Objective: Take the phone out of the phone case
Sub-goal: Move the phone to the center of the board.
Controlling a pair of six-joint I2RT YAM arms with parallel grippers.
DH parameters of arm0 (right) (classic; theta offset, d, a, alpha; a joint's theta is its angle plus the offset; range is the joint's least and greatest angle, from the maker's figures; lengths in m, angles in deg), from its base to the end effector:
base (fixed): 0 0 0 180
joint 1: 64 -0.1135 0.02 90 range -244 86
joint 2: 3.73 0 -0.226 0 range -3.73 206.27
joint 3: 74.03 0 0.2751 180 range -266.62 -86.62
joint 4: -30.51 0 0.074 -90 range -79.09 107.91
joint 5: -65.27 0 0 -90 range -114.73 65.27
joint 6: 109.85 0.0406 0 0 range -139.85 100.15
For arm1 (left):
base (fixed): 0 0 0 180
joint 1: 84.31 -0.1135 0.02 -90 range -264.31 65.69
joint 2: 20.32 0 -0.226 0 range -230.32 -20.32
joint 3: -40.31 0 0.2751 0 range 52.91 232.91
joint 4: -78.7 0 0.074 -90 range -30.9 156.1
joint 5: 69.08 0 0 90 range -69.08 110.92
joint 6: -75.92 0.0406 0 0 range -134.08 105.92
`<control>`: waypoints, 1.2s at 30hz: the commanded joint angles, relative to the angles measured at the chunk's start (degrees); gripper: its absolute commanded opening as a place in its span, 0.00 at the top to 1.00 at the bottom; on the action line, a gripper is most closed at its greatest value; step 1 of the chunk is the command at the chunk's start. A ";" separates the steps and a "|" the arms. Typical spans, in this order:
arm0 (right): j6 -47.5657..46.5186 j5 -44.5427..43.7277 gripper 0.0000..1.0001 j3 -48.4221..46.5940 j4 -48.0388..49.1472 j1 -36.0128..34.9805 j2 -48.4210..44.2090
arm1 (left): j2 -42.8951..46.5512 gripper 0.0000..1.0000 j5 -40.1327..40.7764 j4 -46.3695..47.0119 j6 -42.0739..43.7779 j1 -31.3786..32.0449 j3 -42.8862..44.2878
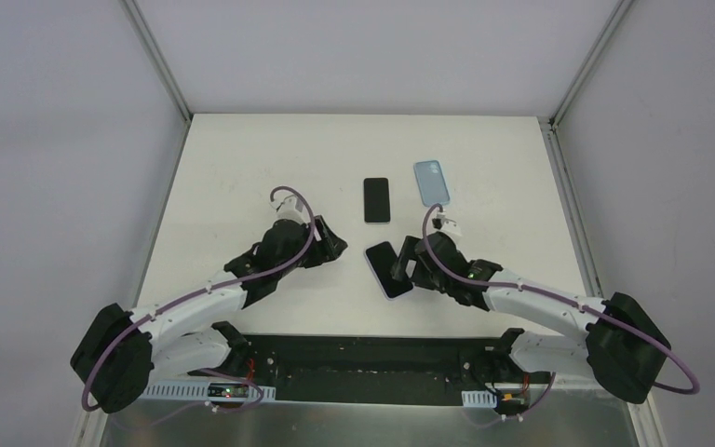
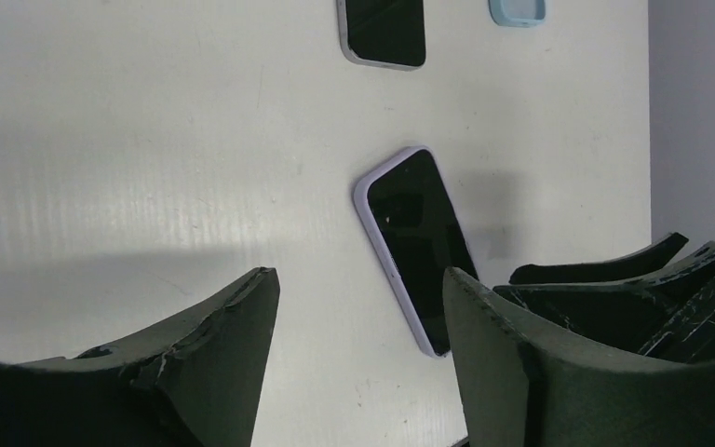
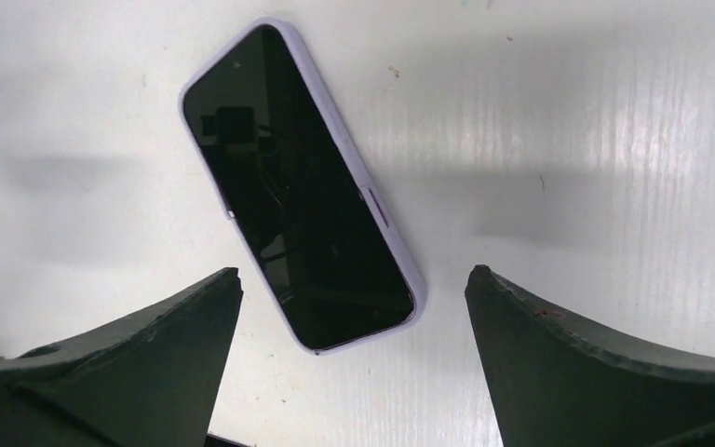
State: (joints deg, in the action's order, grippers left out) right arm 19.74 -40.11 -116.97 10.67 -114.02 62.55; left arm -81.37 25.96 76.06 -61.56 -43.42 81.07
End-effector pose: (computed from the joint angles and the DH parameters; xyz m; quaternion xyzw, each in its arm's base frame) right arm 0.1780 0.1955 0.1340 -0.0297 0.9105 0.1903 0.3659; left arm 0.2095 -0.1767 0.1713 -0.0721 0.8300 -0.3584 0.4213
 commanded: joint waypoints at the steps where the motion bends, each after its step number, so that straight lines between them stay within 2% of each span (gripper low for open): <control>1: -7.58 -0.06 0.02 -6.10 -6.09 -0.32 0.54 | 5.31 0.24 4.73 -1.03 -0.87 -1.16 -2.48; 3: -11.07 1.99 0.01 -8.23 -6.96 -0.33 2.14 | 7.38 0.04 6.79 -1.03 -2.83 -1.79 -4.06; 4: -12.79 3.13 0.01 -9.40 -7.47 -0.32 3.37 | 8.49 0.01 7.57 -0.98 -4.15 -2.06 -4.80; 9: -17.70 8.93 0.01 -15.50 -9.93 -0.34 10.68 | 11.65 0.01 4.74 -0.77 -2.98 -2.83 -5.33; 15: -21.79 6.10 0.01 -19.84 -13.96 -0.43 17.04 | 8.45 0.01 -1.34 -0.73 -0.89 -2.83 -3.44; 22: -23.71 7.77 0.01 -20.54 -14.81 -1.22 19.50 | 5.12 0.01 -3.48 -0.66 -0.69 -2.83 -2.81; 36: -23.20 8.67 0.01 -24.04 -15.42 -5.75 24.69 | 4.46 0.01 -4.07 -0.63 -1.02 -2.83 -3.53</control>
State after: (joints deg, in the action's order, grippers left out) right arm -3.43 -31.63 -138.32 -3.80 -118.43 86.64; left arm -76.59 22.48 74.64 -63.27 -46.13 76.13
